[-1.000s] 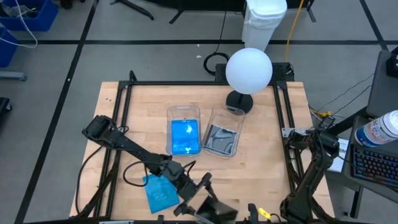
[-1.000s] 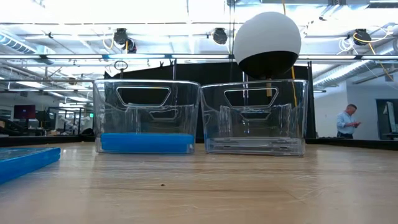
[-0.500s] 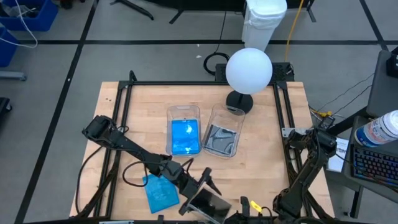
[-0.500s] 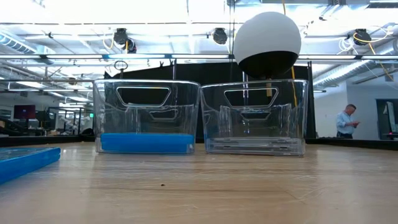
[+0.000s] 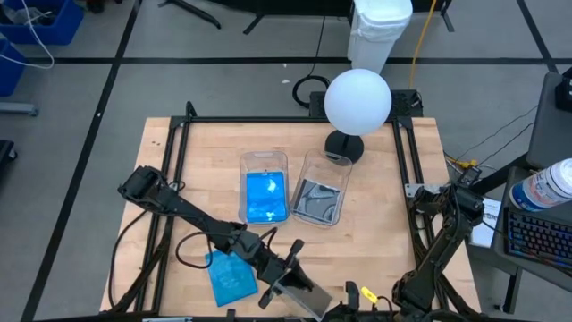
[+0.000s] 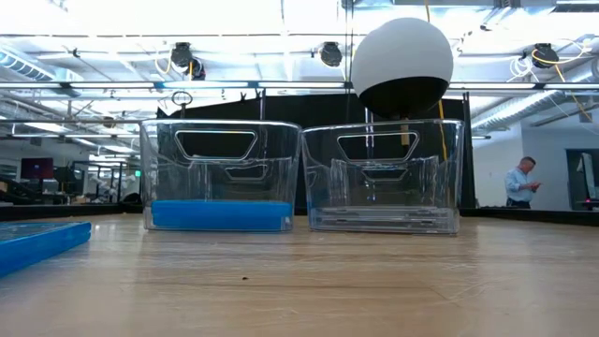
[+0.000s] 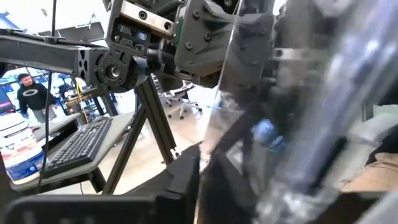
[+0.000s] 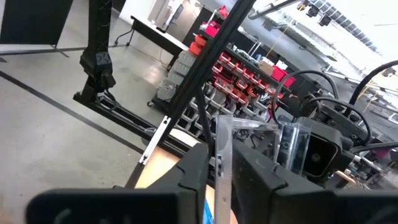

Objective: Pick & place jewel cases by type
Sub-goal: Put the black cd case into the right transparent bin

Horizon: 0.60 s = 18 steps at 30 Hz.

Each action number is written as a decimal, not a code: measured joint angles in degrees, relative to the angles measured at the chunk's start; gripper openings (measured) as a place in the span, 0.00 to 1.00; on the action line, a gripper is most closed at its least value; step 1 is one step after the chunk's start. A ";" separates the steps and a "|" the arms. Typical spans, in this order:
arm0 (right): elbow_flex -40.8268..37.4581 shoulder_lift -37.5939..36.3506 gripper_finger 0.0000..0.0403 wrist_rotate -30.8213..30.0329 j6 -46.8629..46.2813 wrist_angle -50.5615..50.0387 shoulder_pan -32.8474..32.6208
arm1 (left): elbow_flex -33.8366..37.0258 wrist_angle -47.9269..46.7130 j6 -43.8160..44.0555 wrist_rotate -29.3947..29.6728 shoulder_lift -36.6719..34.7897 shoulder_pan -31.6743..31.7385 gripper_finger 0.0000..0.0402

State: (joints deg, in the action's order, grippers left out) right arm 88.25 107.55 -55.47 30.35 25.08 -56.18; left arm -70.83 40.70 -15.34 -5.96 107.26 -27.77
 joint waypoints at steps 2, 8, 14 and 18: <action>0.00 0.00 0.21 -0.21 -0.10 0.03 -0.02 | 0.00 0.03 -0.01 0.02 0.00 -0.02 0.23; 0.02 0.00 0.34 -3.00 -0.15 0.42 -0.31 | 0.00 0.10 -1.03 0.00 0.00 0.00 0.08; 0.02 0.00 0.43 -3.35 0.58 0.44 -0.89 | -0.02 0.07 -1.07 0.02 0.00 0.00 0.05; 0.02 -0.09 0.48 -5.06 0.76 0.38 -1.32 | -0.02 0.01 -1.02 0.20 0.00 0.13 0.10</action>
State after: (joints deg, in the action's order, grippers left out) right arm 88.27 107.46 -60.53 31.11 25.46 -57.50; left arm -70.85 40.71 -16.36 -5.76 107.26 -27.64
